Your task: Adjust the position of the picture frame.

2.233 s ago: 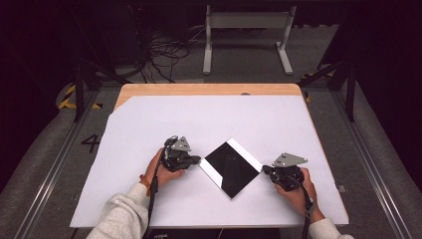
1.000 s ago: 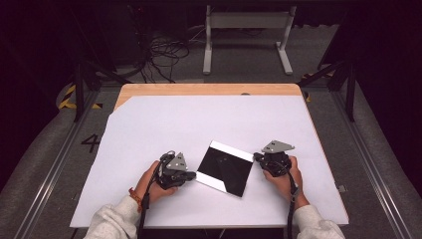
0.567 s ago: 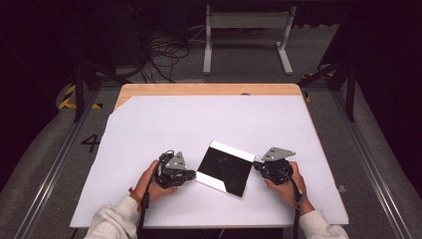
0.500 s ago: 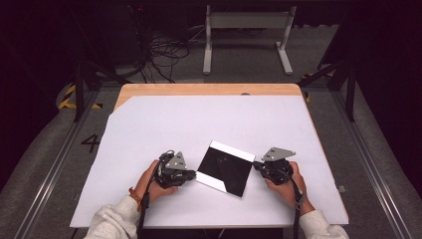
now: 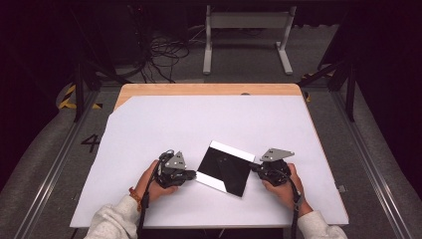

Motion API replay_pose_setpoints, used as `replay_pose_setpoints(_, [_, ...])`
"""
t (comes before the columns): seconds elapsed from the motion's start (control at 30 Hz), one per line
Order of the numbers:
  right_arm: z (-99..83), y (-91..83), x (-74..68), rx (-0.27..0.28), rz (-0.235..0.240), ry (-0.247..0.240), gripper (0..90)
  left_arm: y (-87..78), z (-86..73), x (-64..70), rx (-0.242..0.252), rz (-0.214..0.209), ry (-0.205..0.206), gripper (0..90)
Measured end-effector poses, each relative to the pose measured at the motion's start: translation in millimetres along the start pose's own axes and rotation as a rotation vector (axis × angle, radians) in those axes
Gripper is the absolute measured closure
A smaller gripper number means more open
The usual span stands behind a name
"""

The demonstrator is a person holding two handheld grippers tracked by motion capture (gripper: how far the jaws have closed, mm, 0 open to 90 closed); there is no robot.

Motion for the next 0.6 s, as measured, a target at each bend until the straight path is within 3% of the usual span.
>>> replay_pose_setpoints(0.23, [8.4, 8.8, 2.8, -0.001, -0.009, -0.015, 90.0, -5.4, -3.4, 3.8, -0.012, -0.011, -0.002, 86.5])
replay_pose_setpoints(0.6, [23.6, 25.3, 12.5, 0.012, -0.028, 0.001, 90.0, -14.7, -12.6, 13.3, -0.007, -0.032, -0.018, 86.1])
Point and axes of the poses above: each handheld gripper's, and its own axes: y roughly forward along the jaws, z roughly out of its top, x roughly to its right, the point moved 1 cm from there along y, roughly forward along the jaws, and after that the axes turned 14 degrees about z, right-handed, at the moved point
